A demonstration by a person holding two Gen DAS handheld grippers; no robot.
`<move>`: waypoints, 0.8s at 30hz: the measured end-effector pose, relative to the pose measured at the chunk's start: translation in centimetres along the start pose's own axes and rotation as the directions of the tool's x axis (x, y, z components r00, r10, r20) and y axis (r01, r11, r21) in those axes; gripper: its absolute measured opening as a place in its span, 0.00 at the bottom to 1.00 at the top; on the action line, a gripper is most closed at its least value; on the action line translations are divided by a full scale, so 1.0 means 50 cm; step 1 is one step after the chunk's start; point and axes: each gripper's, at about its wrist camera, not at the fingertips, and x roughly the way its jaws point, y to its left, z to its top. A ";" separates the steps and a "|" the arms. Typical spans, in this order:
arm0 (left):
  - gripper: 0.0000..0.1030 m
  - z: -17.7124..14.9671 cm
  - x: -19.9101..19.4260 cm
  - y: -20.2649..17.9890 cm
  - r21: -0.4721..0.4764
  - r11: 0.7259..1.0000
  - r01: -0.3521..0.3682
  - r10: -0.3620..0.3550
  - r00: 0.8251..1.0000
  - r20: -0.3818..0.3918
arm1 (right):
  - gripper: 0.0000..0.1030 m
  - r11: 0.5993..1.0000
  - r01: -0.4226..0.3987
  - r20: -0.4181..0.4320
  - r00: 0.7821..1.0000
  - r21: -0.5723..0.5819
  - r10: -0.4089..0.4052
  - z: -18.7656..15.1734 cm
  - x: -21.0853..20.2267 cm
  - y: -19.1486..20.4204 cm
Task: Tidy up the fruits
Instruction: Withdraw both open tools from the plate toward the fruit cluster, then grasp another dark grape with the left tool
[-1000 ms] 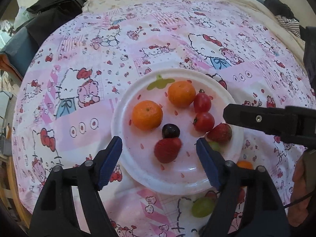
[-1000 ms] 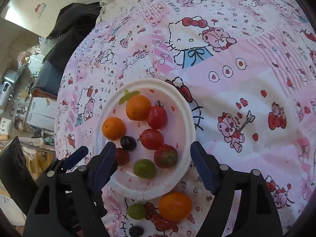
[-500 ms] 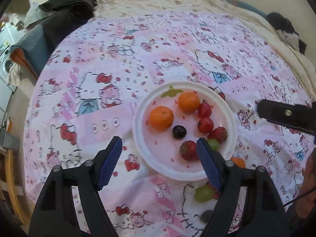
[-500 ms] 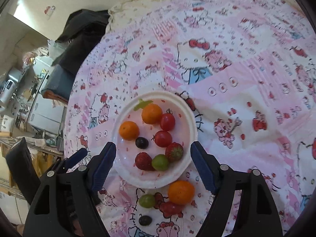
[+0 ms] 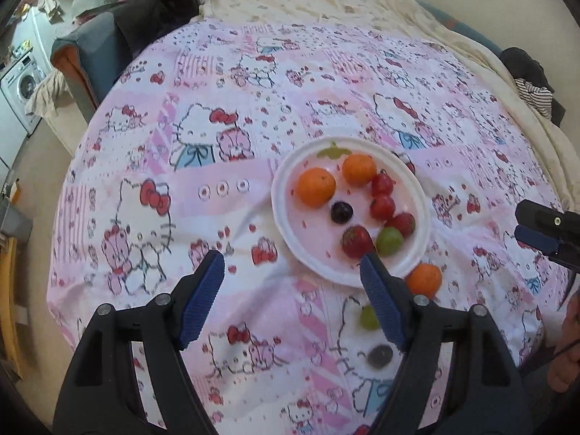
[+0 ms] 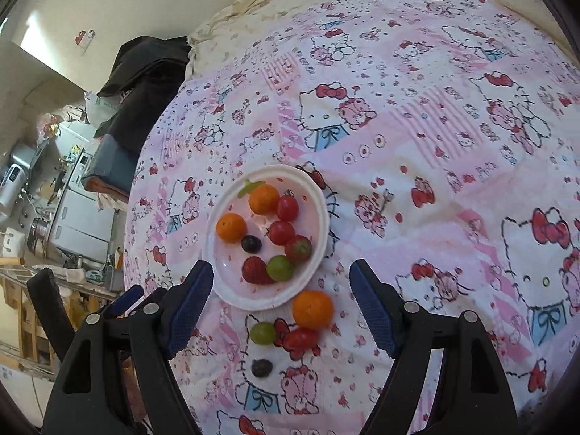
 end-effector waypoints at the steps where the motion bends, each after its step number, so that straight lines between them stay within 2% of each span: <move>1: 0.72 -0.007 0.000 -0.002 0.003 1.000 0.001 -0.001 1.000 -0.006 | 0.78 1.000 0.006 -0.005 1.000 0.013 -0.006 -0.008 -0.001 -0.009; 5: 0.72 -0.050 0.008 -0.019 0.021 0.998 0.060 -0.059 0.997 -0.056 | 0.78 0.997 0.012 -0.039 0.999 0.080 -0.009 -0.039 0.002 -0.040; 10: 0.71 -0.102 0.047 -0.066 0.052 0.989 0.139 -0.129 0.977 -0.171 | 0.78 0.995 0.022 -0.066 0.998 0.095 -0.015 -0.058 0.008 -0.046; 12: 0.60 -0.119 0.063 -0.087 0.078 0.985 0.155 -0.136 0.970 -0.202 | 0.78 0.996 0.036 -0.066 0.997 0.086 -0.030 -0.060 0.006 -0.044; 15: 0.54 -0.136 0.088 -0.115 0.109 0.976 0.186 -0.155 0.957 -0.244 | 0.78 0.996 0.035 -0.060 0.998 0.079 -0.030 -0.062 -0.002 -0.043; 19: 0.42 -0.150 0.113 -0.141 0.147 0.969 0.198 -0.153 0.951 -0.270 | 0.78 0.996 0.040 -0.054 0.998 0.080 -0.035 -0.062 -0.007 -0.047; 20: 0.34 -0.152 0.118 -0.143 0.147 0.969 0.199 -0.153 0.949 -0.276 | 0.78 0.996 0.043 -0.053 0.998 0.081 -0.039 -0.063 -0.008 -0.049; 21: 0.30 -0.155 0.123 -0.144 0.143 0.968 0.208 -0.161 0.946 -0.282 | 0.78 0.995 0.047 -0.055 0.998 0.084 -0.042 -0.063 -0.006 -0.051; 24: 0.30 -0.160 0.127 -0.148 0.152 0.965 0.213 -0.165 0.946 -0.280 | 0.78 0.995 0.046 -0.062 0.997 0.090 -0.040 -0.062 -0.003 -0.052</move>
